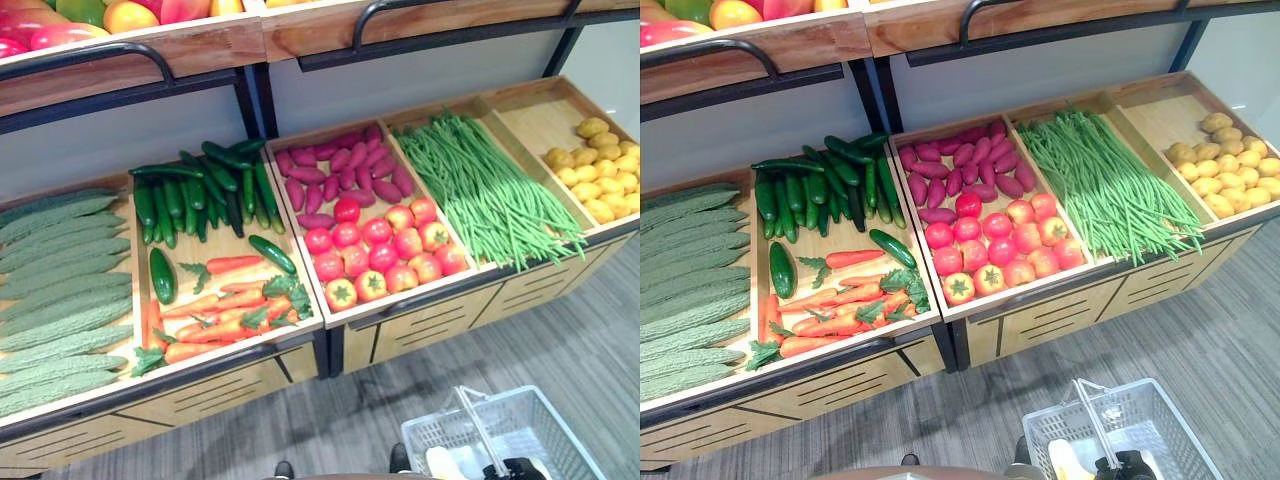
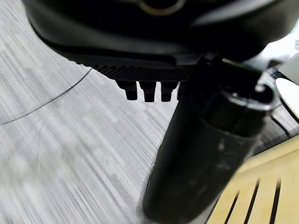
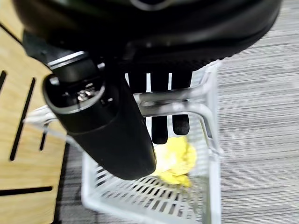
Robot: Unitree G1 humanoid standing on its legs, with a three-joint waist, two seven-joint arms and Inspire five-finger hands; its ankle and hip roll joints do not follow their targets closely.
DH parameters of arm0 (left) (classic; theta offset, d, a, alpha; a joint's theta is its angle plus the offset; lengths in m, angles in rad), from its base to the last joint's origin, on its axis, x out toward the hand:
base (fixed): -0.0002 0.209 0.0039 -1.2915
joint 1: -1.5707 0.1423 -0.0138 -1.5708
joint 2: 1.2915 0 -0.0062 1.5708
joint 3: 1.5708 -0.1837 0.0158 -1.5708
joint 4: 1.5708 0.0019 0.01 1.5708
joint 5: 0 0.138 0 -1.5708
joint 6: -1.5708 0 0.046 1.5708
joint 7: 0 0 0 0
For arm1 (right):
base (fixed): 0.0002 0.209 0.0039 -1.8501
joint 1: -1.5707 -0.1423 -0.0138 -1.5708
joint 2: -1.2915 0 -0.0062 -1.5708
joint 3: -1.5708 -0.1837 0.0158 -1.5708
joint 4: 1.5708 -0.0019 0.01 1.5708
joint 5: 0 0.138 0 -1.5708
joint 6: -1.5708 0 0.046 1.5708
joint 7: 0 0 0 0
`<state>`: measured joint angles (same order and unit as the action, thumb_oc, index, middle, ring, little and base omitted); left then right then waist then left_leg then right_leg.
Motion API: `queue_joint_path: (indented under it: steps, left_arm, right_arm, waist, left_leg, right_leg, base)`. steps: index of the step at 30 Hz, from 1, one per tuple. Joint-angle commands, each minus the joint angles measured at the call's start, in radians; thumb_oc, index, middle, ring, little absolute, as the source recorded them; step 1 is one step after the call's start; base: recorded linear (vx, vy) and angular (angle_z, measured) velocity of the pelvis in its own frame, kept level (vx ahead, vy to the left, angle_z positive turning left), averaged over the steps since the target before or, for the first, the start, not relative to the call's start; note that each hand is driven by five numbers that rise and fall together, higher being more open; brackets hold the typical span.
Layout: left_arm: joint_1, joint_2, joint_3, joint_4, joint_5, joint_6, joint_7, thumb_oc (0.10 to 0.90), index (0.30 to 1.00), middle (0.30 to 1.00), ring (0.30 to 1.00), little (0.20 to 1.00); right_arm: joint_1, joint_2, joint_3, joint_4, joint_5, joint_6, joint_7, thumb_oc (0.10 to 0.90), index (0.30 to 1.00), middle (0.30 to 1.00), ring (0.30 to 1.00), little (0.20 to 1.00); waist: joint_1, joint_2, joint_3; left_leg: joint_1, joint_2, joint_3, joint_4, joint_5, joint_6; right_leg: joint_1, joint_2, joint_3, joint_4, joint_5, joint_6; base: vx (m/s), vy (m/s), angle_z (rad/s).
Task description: Get the vegetables into the basket
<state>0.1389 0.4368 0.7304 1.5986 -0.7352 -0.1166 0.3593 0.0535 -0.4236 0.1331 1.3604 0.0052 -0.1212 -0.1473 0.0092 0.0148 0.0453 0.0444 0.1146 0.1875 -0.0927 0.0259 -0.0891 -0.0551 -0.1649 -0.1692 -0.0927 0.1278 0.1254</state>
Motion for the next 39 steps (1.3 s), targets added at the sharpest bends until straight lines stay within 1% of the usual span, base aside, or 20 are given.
queue_joint_path:
  steps: [1,2,6,8,11,14,15,16,20,24,25,26,27,28,30,32,34,35,36,39]
  left_arm:
    - [0.017,0.15,0.033,0.02,-0.065,-0.081,0.092,0.9,1.0,1.0,1.0,1.0]
    - [0.018,0.194,0.071,0.008,-0.073,-0.094,0.115,0.9,1.0,1.0,1.0,1.0]
    - [-0.009,0.324,0.08,-0.061,0.004,-0.142,0.191,0.9,1.0,1.0,1.0,1.0]
    - [-0.031,0.38,0.047,-0.149,0.103,-0.169,0.252,0.9,1.0,1.0,1.0,1.0]
    - [-0.04,0.441,-0.007,-0.368,0.293,-0.186,0.379,0.9,1.0,1.0,1.0,1.0]
    - [-0.036,0.463,-0.055,-0.61,0.489,-0.159,0.487,0.9,1.0,1.0,1.0,1.0]
    - [-0.036,0.462,-0.071,-0.75,0.586,-0.143,0.526,0.9,1.0,1.0,1.0,1.0]
    - [-0.035,0.457,-0.069,-0.758,0.591,-0.137,0.529,0.9,1.0,1.0,1.0,1.0]
    - [-0.059,0.442,-0.12,-1.077,0.85,-0.058,0.532,0.9,1.0,1.0,1.0,1.0]
    - [-0.074,0.457,-0.177,-1.178,0.931,-0.058,0.42,0.9,1.0,1.0,1.0,1.0]
    - [-0.072,0.479,-0.22,-1.22,0.925,-0.095,0.316,0.9,1.0,1.0,1.0,1.0]
    - [-0.062,0.469,-0.236,-1.261,0.953,-0.107,0.331,0.9,1.0,1.0,1.0,1.0]
    - [-0.048,0.459,-0.247,-1.275,0.937,-0.123,0.301,0.9,1.0,1.0,1.0,1.0]
    - [-0.049,0.476,-0.276,-1.237,0.912,-0.145,0.242,0.9,1.0,1.0,1.0,1.0]
    - [-0.071,0.56,-0.345,-1.169,0.842,-0.199,0.126,0.9,1.0,1.0,1.0,1.0]
    - [-0.098,0.619,-0.41,-1.141,0.787,-0.227,0.031,0.9,1.0,1.0,1.0,1.0]
    - [-0.103,0.661,-0.462,-1.129,0.76,-0.234,-0.052,0.9,1.0,1.0,1.0,1.0]
    - [-0.103,0.661,-0.462,-1.129,0.76,-0.234,-0.052,0.9,1.0,1.0,1.0,1.0]
    - [-0.113,0.682,-0.51,-1.113,0.75,-0.228,-0.107,0.9,1.0,1.0,1.0,1.0]
    - [-0.117,0.712,-0.563,-1.153,0.76,-0.224,-0.176,0.9,1.0,1.0,1.0,1.0]
  right_arm:
    - [-0.068,-0.033,-0.011,-0.008,-0.016,-0.036,-0.016,0.4,0.3,0.3,0.3,0.3]
    - [-0.066,-0.031,-0.008,-0.009,-0.017,-0.038,-0.018,0.4,0.3,0.3,0.3,0.3]
    - [-0.055,-0.022,0.008,-0.013,-0.018,-0.055,-0.027,0.4,0.3,0.3,0.3,0.3]
    - [-0.042,-0.015,0.01,-0.015,-0.015,-0.069,-0.037,0.4,0.3,0.3,0.3,0.3]
    - [-0.028,-0.002,0.001,-0.012,-0.006,-0.078,-0.048,0.4,0.3,0.3,0.3,0.3]
    - [-0.022,0.008,-0.012,-0.009,0.0,-0.084,-0.057,0.4,0.3,0.3,0.3,0.3]
    - [-0.022,0.013,-0.024,-0.007,0.002,-0.083,-0.06,0.4,0.3,0.3,0.3,0.3]
    - [-0.022,0.013,-0.025,-0.007,0.002,-0.083,-0.06,0.4,0.3,0.3,0.3,0.3]
    - [-0.018,0.004,-0.062,-0.017,-0.011,-0.084,-0.073,0.4,0.3,0.3,0.3,0.3]
    - [-0.019,-0.024,-0.071,-0.049,-0.023,-0.081,-0.073,0.4,0.3,0.3,0.3,0.3]
    - [-0.021,-0.042,-0.077,-0.062,-0.027,-0.077,-0.069,0.4,0.3,0.3,0.3,0.3]
    - [-0.021,-0.04,-0.071,-0.071,-0.033,-0.077,-0.072,0.4,0.3,0.3,0.3,0.3]
    - [-0.027,-0.044,-0.07,-0.088,-0.037,-0.079,-0.068,0.4,0.3,0.3,0.3,0.3]
    - [-0.029,-0.053,-0.065,-0.103,-0.039,-0.078,-0.064,0.4,0.3,0.3,0.3,0.3]
    - [-0.038,-0.07,-0.058,-0.127,-0.035,-0.081,-0.045,0.4,0.3,0.3,0.3,0.3]
    - [-0.039,-0.075,-0.052,-0.15,-0.034,-0.09,-0.029,0.4,0.3,0.3,0.3,0.3]
    - [-0.035,-0.081,-0.051,-0.164,-0.038,-0.097,-0.014,0.4,0.3,0.3,0.3,0.3]
    - [-0.035,-0.081,-0.051,-0.164,-0.038,-0.097,-0.014,0.4,0.3,0.3,0.3,0.3]
    - [-0.033,-0.082,-0.054,-0.163,-0.041,-0.099,-0.006,0.4,0.3,0.3,0.3,0.3]
    - [-0.023,-0.076,-0.055,-0.168,-0.049,-0.101,0.005,0.4,0.3,0.3,0.3,0.3]
  waist:
    - [0.0,-0.037,0.036]
    - [0.001,-0.036,0.033]
    - [0.003,-0.037,0.03]
    - [0.008,-0.038,0.03]
    - [0.016,-0.041,0.03]
    - [0.021,-0.047,0.029]
    - [0.021,-0.051,0.028]
    - [0.021,-0.051,0.028]
    - [0.013,-0.059,0.024]
    - [0.001,-0.056,0.026]
    - [-0.005,-0.052,0.03]
    - [-0.006,-0.053,0.03]
    - [-0.006,-0.053,0.031]
    - [-0.012,-0.05,0.032]
    - [-0.021,-0.042,0.034]
    - [-0.028,-0.037,0.034]
    - [-0.034,-0.034,0.033]
    - [-0.034,-0.034,0.033]
    - [-0.04,-0.032,0.03]
    - [-0.048,-0.031,0.026]
  left_leg:
    - [-0.018,0.037,-0.065,0.005,0.027,-0.034]
    - [-0.017,0.038,-0.066,0.005,0.027,-0.036]
    - [-0.017,0.043,-0.065,0.005,0.03,-0.042]
    - [-0.018,0.043,-0.07,0.005,0.033,-0.044]
    - [-0.022,0.041,-0.081,0.005,0.035,-0.046]
    - [-0.022,0.04,-0.087,0.005,0.036,-0.047]
    - [-0.023,0.04,-0.09,0.005,0.035,-0.047]
    - [-0.023,0.04,-0.09,0.005,0.035,-0.047]
    - [-0.027,0.039,-0.097,0.005,0.031,-0.046]
    - [-0.025,0.038,-0.091,0.005,0.029,-0.044]
    - [-0.023,0.037,-0.09,0.005,0.028,-0.042]
    - [-0.023,0.037,-0.09,0.005,0.028,-0.042]
    - [-0.023,0.035,-0.089,0.005,0.028,-0.041]
    - [-0.022,0.035,-0.085,0.005,0.028,-0.04]
    - [-0.021,0.034,-0.077,0.005,0.03,-0.04]
    - [-0.019,0.033,-0.07,0.005,0.03,-0.04]
    - [-0.018,0.033,-0.066,0.005,0.029,-0.039]
    - [-0.018,0.033,-0.066,0.005,0.029,-0.039]
    - [-0.016,0.032,-0.063,0.005,0.027,-0.039]
    - [-0.013,0.032,-0.058,0.005,0.026,-0.039]
  right_leg:
    - [0.024,-0.055,0.005,0.005,0.015,0.069]
    - [0.026,-0.054,0.003,0.005,0.013,0.069]
    - [0.024,-0.05,-0.001,0.005,0.012,0.074]
    - [0.028,-0.051,-0.008,0.005,0.012,0.077]
    - [0.035,-0.053,-0.021,0.005,0.008,0.081]
    - [0.041,-0.056,-0.028,0.005,0.007,0.084]
    - [0.041,-0.057,-0.028,0.005,0.007,0.084]
    - [0.041,-0.057,-0.028,0.005,0.007,0.084]
    - [0.041,-0.06,-0.03,0.005,0.002,0.084]
    - [0.041,-0.061,-0.024,0.005,0.004,0.085]
    - [0.041,-0.061,-0.02,0.005,0.007,0.085]
    - [0.039,-0.062,-0.018,0.005,0.007,0.085]
    - [0.037,-0.062,-0.017,0.005,0.008,0.084]
    - [0.036,-0.063,-0.014,0.005,0.009,0.084]
    - [0.033,-0.064,-0.005,0.005,0.014,0.086]
    - [0.029,-0.065,0.001,0.005,0.018,0.087]
    - [0.026,-0.066,0.006,0.005,0.022,0.089]
    - [0.026,-0.066,0.006,0.005,0.022,0.089]
    - [0.024,-0.068,0.011,0.005,0.023,0.091]
    - [0.024,-0.068,0.017,0.005,0.025,0.092]
  base:
    - [0.0,0.0,0.0]
    - [0.0,0.0,0.0]
    - [0.0,0.0,0.0]
    - [0.0,-0.013,0.02]
    - [0.0,-0.026,0.05]
    - [0.01,-0.027,0.11]
    - [0.01,-0.018,0.11]
    - [0.01,-0.021,0.09]
    - [0.01,-0.005,0.03]
    - [0.0,0.0,0.0]
    - [0.0,0.0,0.0]
    - [-0.01,0.019,-0.04]
    - [0.0,0.0,0.0]
    - [-0.02,0.033,-0.03]
    - [-0.01,0.045,-0.04]
    - [0.0,0.04,-0.13]
    - [0.0,0.025,-0.18]
    - [0.01,0.025,-0.09]
    - [0.02,0.022,-0.05]
    - [0.01,0.009,-0.01]
